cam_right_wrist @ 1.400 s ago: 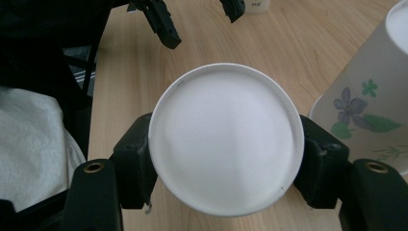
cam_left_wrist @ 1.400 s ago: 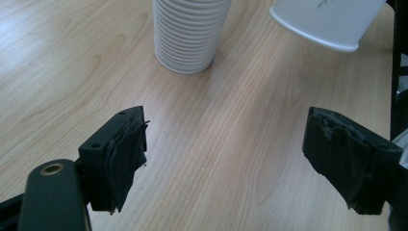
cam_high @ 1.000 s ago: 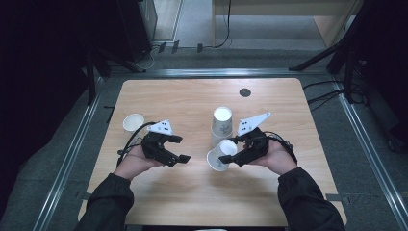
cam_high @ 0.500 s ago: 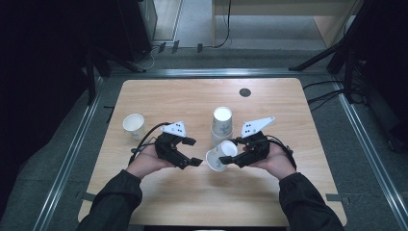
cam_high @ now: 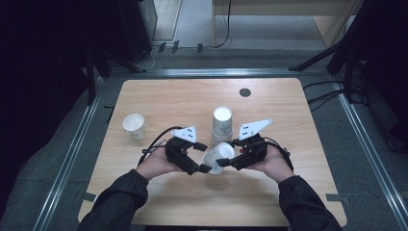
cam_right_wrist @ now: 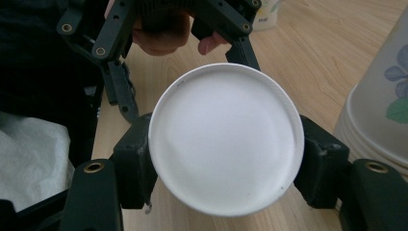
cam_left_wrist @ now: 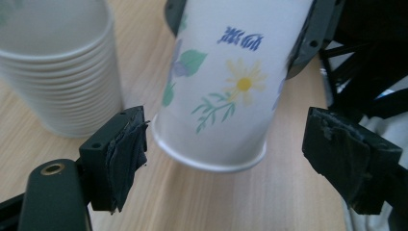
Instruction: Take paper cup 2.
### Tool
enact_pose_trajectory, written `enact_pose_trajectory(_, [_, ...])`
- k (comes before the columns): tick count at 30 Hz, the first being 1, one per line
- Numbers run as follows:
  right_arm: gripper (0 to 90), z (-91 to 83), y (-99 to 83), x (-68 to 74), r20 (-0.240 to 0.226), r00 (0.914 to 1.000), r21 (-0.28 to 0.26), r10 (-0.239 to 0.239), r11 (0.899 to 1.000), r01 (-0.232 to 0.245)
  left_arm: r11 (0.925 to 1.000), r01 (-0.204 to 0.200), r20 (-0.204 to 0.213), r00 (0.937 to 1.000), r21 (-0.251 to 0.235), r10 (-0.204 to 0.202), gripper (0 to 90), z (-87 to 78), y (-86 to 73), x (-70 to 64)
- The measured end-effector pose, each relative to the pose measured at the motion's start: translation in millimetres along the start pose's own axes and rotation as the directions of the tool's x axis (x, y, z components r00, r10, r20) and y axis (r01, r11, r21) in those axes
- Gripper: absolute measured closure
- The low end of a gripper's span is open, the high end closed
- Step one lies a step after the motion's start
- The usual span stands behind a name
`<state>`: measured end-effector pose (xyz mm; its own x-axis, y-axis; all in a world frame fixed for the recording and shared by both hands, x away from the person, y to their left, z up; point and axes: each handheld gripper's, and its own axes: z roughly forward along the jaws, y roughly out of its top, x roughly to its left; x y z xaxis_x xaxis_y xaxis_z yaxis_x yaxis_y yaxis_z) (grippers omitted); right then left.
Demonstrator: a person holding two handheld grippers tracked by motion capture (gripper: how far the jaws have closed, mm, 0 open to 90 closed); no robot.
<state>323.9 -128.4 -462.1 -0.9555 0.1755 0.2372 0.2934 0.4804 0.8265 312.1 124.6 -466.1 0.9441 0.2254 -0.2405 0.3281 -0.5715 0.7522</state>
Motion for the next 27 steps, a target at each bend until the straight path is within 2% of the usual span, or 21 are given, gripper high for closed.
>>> enact_pose_trajectory(4, [34.5, -0.9, 1.4, 2.8, -0.013, 0.9999, -0.010, 0.003, 1.000, -0.004, 0.9999, 0.001, 0.014, 0.9999, -0.013, -0.001, 15.9, 4.4, 1.3, 1.5])
enact_pose_trajectory(7, [34.5, -0.1, 2.8, 4.4, -0.025, 0.9997, -0.009, 0.003, 1.000, -0.003, 1.0000, -0.007, 0.023, 0.9997, -0.004, 0.007, 16.0, 7.9, 1.0, 1.6])
enact_pose_trajectory(11, [34.5, 2.9, 4.6, 6.1, -0.036, 0.9994, 0.004, 0.001, 1.000, -0.001, 0.9995, -0.026, 0.029, 0.9993, 0.016, 0.025, 15.9, 13.0, 0.3, 0.0])
enact_pose_trajectory(15, [34.5, 6.8, 7.5, 9.5, -0.031, 0.9995, 0.036, -0.010, 0.999, 0.011, 0.9994, -0.032, 0.037, 0.9988, 0.016, 0.031, 16.1, 14.6, -0.8, 0.7])
enact_pose_trajectory(17, [34.6, 7.8, 8.7, 10.3, -0.036, 0.9993, 0.033, -0.005, 0.999, 0.007, 0.9990, -0.043, 0.042, 0.9982, 0.013, 0.042, 21.9, 14.4, -1.3, 0.3])
enact_pose_trajectory(23, [34.7, 7.5, 9.8, 10.7, -0.042, 0.9991, 0.040, 0.008, 0.999, -0.006, 0.9973, -0.073, 0.029, 0.9969, 0.012, 0.073, 25.1, 15.2, -1.4, -3.2])
enact_pose_trajectory(27, [35.2, 6.4, 9.9, 10.6, -0.042, 0.9991, 0.031, 0.005, 1.000, -0.003, 0.9940, -0.110, 0.012, 0.9939, -0.002, 0.110, 29.1, 12.8, -0.8, -6.1])
